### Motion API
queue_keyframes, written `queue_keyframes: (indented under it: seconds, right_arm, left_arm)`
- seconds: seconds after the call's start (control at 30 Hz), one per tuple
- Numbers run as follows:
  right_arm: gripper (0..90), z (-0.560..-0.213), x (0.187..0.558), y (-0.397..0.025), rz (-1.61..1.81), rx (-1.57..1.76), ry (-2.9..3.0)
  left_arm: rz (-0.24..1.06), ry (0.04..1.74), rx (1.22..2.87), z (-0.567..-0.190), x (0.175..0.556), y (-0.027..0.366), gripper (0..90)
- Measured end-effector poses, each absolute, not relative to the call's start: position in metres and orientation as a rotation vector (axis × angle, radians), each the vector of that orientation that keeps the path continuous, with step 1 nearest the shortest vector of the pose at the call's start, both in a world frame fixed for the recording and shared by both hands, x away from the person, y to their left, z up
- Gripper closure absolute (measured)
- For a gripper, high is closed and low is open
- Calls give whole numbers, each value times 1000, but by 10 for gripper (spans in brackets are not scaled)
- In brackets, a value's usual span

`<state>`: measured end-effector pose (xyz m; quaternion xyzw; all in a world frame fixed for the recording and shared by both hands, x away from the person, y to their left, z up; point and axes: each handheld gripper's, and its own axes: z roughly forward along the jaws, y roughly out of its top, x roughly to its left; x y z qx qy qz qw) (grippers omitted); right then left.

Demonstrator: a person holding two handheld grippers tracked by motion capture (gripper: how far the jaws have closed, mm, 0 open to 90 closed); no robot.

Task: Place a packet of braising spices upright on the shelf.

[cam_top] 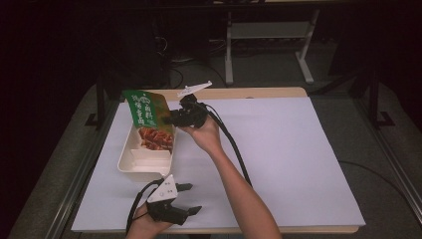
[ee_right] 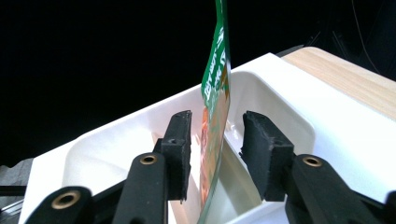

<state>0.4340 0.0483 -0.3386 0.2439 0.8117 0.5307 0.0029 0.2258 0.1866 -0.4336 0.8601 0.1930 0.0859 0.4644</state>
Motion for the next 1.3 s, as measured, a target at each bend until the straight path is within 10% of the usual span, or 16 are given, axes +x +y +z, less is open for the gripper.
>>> queue_keyframes:
  seconds: [1.3]
  right_arm:
    - [384, -340, 409, -27, 1626, 811, 2601]
  left_arm:
    - [226, 510, 2116, -435, 228, 185, 229]
